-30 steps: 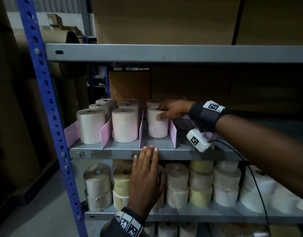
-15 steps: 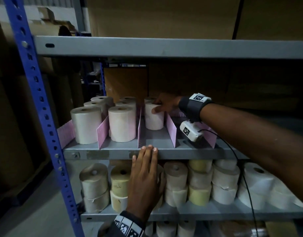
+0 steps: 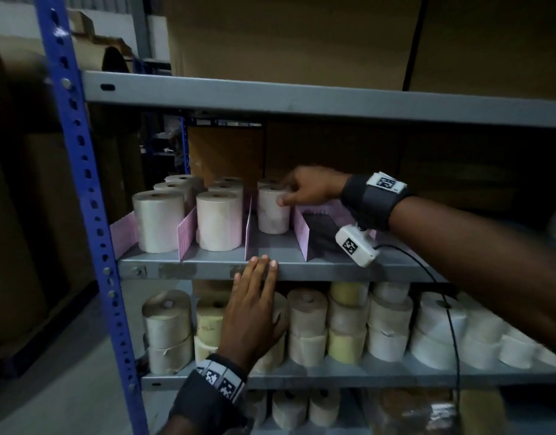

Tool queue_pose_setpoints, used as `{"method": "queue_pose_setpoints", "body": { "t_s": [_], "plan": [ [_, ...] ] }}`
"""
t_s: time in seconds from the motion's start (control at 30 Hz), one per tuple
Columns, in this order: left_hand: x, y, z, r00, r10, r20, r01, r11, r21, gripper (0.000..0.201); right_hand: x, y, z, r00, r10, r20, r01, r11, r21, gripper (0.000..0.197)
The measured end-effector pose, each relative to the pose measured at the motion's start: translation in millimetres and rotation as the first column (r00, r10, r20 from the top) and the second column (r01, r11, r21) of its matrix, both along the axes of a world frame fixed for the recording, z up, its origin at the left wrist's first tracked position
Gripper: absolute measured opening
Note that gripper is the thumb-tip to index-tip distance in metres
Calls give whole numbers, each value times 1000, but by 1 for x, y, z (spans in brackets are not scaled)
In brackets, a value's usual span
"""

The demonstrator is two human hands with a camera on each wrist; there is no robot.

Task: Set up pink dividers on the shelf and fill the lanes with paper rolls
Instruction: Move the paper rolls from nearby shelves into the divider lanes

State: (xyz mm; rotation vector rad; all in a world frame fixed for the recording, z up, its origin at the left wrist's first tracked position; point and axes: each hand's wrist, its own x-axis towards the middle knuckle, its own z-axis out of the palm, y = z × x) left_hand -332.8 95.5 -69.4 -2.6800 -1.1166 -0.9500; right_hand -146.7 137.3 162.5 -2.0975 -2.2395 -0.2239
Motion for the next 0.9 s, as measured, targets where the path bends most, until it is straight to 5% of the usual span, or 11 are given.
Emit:
{"method": "queue_pose_setpoints", "body": {
  "t_s": [0.1, 0.2, 0.47, 0.67, 0.9],
  "plan": [
    [-9, 1, 10, 998, -28, -51, 24, 997, -77, 92, -3, -62, -3, 996, 65, 65, -73, 988, 133, 49],
    [-15, -21, 23, 995, -88, 49, 94, 987, -129, 83, -2, -131, -26, 996, 82, 47, -90, 969, 230, 57],
    [9, -127, 3, 862, -296, 411, 396, 899, -184, 54, 31, -305, -113, 978, -164, -127, 193, 945, 265, 45],
    [79, -172, 10, 810, -392, 436, 522, 821, -232, 46, 102, -380, -137, 905, -374, -202, 414, 884, 217, 53],
    [209, -214, 24, 724, -519, 454, 651, 731, -203, 43, 202, -438, -140, 835, -444, -326, 536, 789, 299, 49]
  ]
}}
